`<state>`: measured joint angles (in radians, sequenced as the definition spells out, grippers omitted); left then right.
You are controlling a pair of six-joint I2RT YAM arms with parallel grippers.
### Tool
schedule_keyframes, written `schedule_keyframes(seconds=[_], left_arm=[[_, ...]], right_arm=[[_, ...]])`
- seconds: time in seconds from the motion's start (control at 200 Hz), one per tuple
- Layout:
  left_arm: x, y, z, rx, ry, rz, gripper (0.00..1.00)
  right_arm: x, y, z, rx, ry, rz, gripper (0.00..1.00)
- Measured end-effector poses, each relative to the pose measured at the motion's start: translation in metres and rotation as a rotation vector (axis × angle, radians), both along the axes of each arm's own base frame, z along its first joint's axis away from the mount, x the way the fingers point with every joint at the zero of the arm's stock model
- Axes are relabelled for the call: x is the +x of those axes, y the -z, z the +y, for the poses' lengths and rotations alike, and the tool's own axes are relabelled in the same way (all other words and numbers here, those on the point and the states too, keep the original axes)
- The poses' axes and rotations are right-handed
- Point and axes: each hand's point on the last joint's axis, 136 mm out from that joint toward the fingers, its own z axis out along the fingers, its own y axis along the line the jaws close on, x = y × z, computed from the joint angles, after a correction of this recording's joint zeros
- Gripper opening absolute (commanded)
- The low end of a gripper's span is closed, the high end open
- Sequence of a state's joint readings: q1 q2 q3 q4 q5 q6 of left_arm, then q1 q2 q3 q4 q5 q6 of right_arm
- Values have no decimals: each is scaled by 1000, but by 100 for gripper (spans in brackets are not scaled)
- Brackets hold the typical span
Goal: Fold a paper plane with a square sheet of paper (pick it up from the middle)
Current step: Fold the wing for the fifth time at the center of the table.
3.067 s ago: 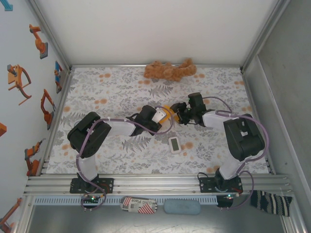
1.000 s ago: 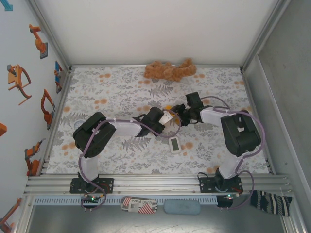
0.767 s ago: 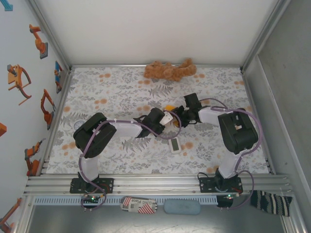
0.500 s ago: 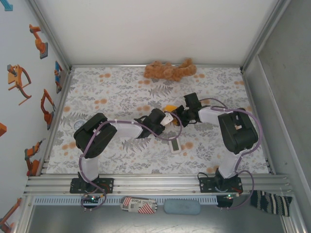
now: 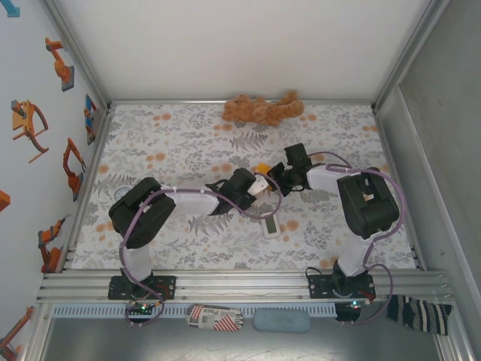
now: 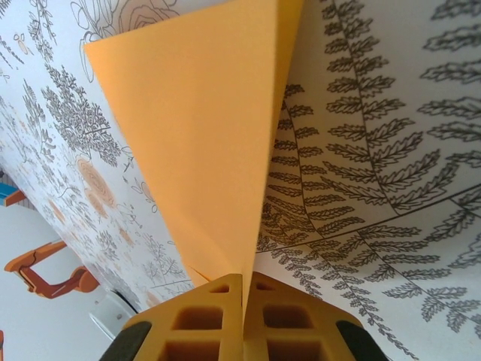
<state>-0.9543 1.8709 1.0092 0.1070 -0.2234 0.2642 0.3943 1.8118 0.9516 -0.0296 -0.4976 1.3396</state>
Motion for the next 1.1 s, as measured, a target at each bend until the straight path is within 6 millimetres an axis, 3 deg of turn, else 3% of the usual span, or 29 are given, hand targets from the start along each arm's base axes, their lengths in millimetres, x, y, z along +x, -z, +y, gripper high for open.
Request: schedule_keyframes(seconds=[0.556, 0.866, 0.936, 1.102], left_arm=[[-6, 9, 1, 22, 9, 23, 35], [-1, 12, 5, 25, -4, 28, 24], [-2, 12, 5, 23, -1, 32, 21], [-4, 14, 3, 17, 11, 49, 19]], right_arm=[[2, -2, 1, 8, -2, -10, 1], [1, -2, 2, 11, -5, -9, 2], [1, -2, 2, 12, -5, -8, 9], [1, -2, 2, 10, -11, -11, 48]])
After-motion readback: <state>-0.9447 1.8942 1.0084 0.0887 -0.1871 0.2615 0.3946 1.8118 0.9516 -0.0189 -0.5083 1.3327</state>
